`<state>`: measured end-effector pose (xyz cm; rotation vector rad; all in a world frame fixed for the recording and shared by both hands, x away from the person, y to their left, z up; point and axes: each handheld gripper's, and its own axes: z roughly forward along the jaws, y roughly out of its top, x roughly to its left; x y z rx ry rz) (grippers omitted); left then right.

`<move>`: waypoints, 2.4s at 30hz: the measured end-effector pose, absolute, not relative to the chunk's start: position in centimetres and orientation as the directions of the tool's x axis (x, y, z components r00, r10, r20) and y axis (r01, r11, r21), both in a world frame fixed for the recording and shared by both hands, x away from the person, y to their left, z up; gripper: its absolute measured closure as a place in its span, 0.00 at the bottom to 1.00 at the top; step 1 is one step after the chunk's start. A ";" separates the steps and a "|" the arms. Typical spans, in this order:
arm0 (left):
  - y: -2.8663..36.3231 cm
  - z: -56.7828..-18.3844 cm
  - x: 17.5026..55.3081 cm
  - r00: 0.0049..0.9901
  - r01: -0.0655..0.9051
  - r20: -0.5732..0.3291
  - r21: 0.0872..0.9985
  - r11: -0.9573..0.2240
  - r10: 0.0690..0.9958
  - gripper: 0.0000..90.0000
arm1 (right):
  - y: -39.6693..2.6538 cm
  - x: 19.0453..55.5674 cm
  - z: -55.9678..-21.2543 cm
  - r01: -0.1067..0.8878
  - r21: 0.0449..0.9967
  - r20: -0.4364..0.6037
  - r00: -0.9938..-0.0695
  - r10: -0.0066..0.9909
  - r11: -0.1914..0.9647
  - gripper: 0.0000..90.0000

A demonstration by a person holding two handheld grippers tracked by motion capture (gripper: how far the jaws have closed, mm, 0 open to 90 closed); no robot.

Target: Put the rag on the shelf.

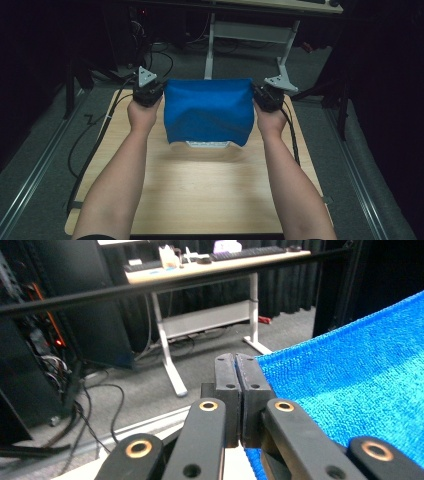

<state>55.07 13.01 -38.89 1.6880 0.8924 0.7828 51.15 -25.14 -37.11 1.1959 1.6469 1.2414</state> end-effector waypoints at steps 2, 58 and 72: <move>13.0 -39.8 55.1 0.518 0.199 0.067 0.960 -0.197 0.853 0.99 | -25.2 51.3 -37.8 0.251 0.963 -0.022 -0.295 0.955 0.100 0.98; 12.8 -48.5 53.7 0.561 0.381 -0.028 0.896 -0.228 0.827 0.95 | -27.2 50.9 -46.5 0.411 0.910 0.074 -0.284 0.956 0.052 0.87; 13.3 -48.0 53.6 0.533 0.378 -0.032 0.903 -0.204 0.845 0.72 | -27.9 50.5 -45.5 0.401 0.912 0.030 -0.267 0.963 0.083 0.79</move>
